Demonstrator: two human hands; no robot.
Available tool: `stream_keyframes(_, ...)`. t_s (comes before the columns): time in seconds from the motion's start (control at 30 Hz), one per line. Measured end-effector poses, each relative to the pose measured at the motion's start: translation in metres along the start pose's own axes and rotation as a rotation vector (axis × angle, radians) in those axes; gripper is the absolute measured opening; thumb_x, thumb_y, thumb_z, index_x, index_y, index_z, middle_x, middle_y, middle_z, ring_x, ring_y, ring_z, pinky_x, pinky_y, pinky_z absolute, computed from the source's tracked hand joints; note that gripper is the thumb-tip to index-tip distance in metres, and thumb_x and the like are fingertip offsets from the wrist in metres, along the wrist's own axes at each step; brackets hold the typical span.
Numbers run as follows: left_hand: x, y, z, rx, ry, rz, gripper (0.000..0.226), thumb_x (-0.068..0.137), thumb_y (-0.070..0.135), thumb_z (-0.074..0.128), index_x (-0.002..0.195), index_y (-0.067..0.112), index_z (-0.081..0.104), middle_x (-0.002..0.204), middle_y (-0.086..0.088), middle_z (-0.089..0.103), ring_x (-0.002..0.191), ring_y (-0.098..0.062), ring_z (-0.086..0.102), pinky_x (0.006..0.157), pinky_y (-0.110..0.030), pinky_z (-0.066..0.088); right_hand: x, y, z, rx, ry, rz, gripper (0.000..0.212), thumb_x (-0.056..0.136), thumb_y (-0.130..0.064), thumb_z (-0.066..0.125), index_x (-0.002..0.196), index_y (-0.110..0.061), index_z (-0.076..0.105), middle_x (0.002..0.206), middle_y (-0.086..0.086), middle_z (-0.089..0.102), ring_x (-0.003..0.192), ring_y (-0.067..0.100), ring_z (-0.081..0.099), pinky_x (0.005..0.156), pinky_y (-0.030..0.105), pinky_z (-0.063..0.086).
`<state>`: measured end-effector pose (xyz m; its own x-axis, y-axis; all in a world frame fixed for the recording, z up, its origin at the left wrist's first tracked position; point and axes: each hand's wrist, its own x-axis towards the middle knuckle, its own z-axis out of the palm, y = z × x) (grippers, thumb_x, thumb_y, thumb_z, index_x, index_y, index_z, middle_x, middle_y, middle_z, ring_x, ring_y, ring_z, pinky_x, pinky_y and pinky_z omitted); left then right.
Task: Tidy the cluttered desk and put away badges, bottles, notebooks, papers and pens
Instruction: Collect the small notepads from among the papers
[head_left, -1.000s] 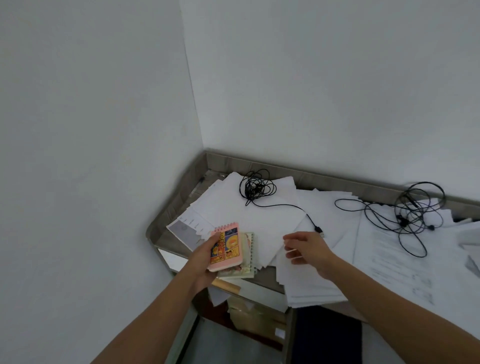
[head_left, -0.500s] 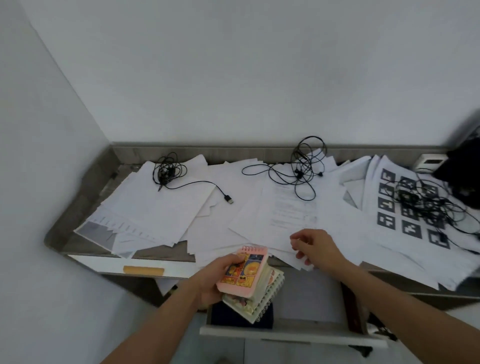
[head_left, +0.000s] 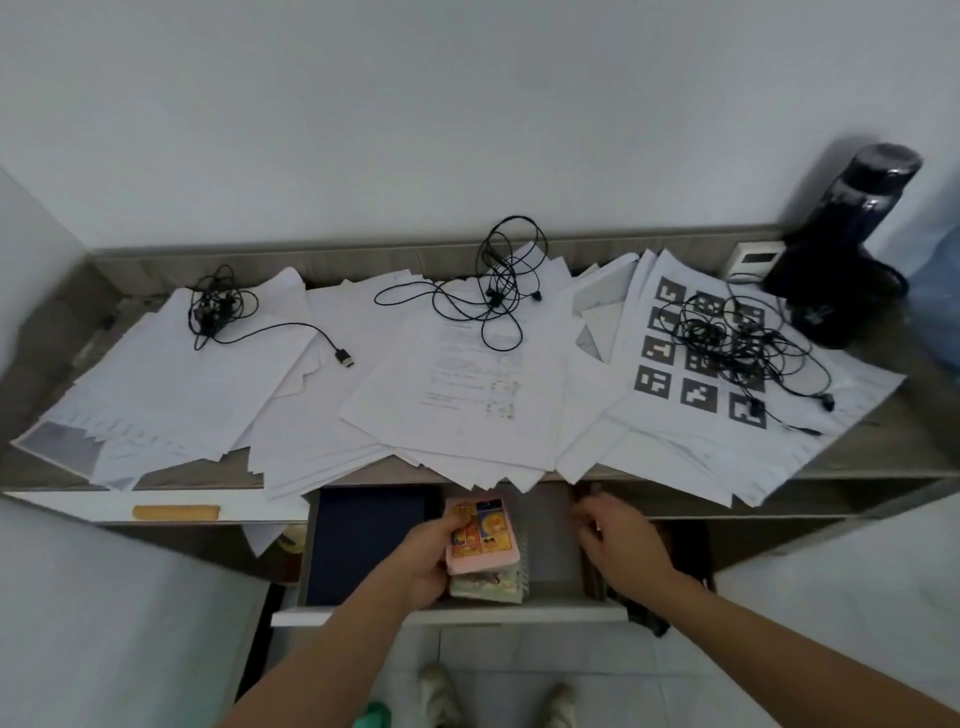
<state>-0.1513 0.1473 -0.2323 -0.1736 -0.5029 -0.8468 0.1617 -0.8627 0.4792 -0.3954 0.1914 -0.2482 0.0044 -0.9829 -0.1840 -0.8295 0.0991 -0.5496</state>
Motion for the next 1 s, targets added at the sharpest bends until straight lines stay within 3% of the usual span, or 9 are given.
stream_keyframes(0.07,0.013,-0.005,0.012,0.017,0.031,0.02,0.026,0.096,0.008,0.053,0.119,-0.002,0.058,0.11,-0.024,0.068,0.1,-0.037,0.066,0.085,-0.055,0.053,-0.003,0.004,0.008,0.003,0.033,-0.009,0.033,0.084,-0.011,0.064,0.117,-0.013,0.064,0.11,0.008,0.059,0.101,0.025,0.057,0.077,0.037,0.051)
stream_keyframes(0.13,0.023,-0.012,0.025,0.058,0.048,0.032,0.027,0.095,0.005,0.054,0.121,0.001,0.056,0.111,-0.022,0.068,0.099,-0.035,0.066,0.078,-0.05,0.055,-0.006,0.005,0.008,0.077,0.08,0.036,0.044,0.085,-0.007,0.063,0.129,-0.012,0.057,0.119,0.009,0.054,0.105,0.025,0.056,0.082,0.035,0.05)
stream_keyframes(0.27,0.037,-0.025,0.049,0.172,0.001,0.07,0.029,0.092,0.003,0.055,0.121,0.008,0.055,0.111,-0.017,0.069,0.104,-0.034,0.065,0.092,-0.055,0.051,-0.005,0.02,0.008,0.203,0.02,0.263,0.04,0.089,-0.01,0.061,0.129,-0.014,0.054,0.115,0.008,0.063,0.096,0.025,0.064,0.083,0.038,0.052)
stream_keyframes(0.33,0.042,-0.034,0.059,0.278,-0.01,0.102,0.028,0.091,0.002,0.057,0.119,0.009,0.056,0.108,-0.01,0.07,0.097,-0.025,0.066,0.085,-0.042,0.053,-0.007,0.038,0.012,0.23,-0.074,0.344,0.034,0.089,-0.012,0.058,0.123,-0.016,0.059,0.104,0.004,0.071,0.09,0.023,0.068,0.081,0.041,0.055)
stream_keyframes(0.43,0.043,-0.042,0.071,0.476,0.009,0.158,0.015,0.096,0.004,0.052,0.107,0.013,0.056,0.101,-0.002,0.066,0.084,-0.011,0.064,0.061,-0.019,0.05,-0.012,0.057,0.014,0.297,-0.166,0.385,0.024,0.091,-0.004,0.053,0.108,-0.016,0.065,0.082,-0.003,0.067,0.08,0.02,0.065,0.073,0.031,0.053)
stream_keyframes(0.57,0.049,-0.047,0.071,0.629,0.129,0.192,0.016,0.098,0.007,0.046,0.091,0.01,0.059,0.099,-0.009,0.066,0.087,-0.019,0.063,0.066,-0.023,0.049,-0.017,0.048,0.011,0.522,-0.274,0.456,0.029,0.096,0.004,0.045,0.102,-0.018,0.062,0.074,0.003,0.063,0.063,0.016,0.059,0.053,0.028,0.045)
stream_keyframes(0.67,0.054,-0.053,0.072,0.715,0.135,0.163,0.016,0.098,0.01,0.046,0.099,0.004,0.061,0.104,-0.01,0.068,0.093,-0.021,0.066,0.075,-0.031,0.057,-0.012,0.045,0.013,0.52,-0.317,0.427,0.031,0.097,0.003,0.042,0.099,-0.018,0.064,0.071,0.001,0.064,0.057,0.012,0.058,0.049,0.024,0.043)
stream_keyframes(0.73,0.055,-0.054,0.074,0.755,0.114,0.154,0.021,0.097,0.009,0.044,0.105,0.006,0.063,0.107,-0.01,0.07,0.095,-0.021,0.067,0.084,-0.033,0.057,-0.01,0.045,0.011,0.535,-0.339,0.424,0.034,0.097,0.004,0.04,0.096,-0.016,0.067,0.067,0.001,0.063,0.055,0.011,0.055,0.048,0.024,0.041)
stream_keyframes(1.0,0.043,-0.049,0.068,0.895,0.1,0.217,0.017,0.096,0.007,0.048,0.095,0.009,0.065,0.104,-0.008,0.069,0.094,-0.019,0.065,0.079,-0.027,0.054,-0.019,0.036,-0.001,0.53,-0.386,0.4,0.037,0.098,0.002,0.038,0.103,-0.018,0.069,0.079,0.007,0.067,0.069,0.02,0.062,0.059,0.029,0.046)
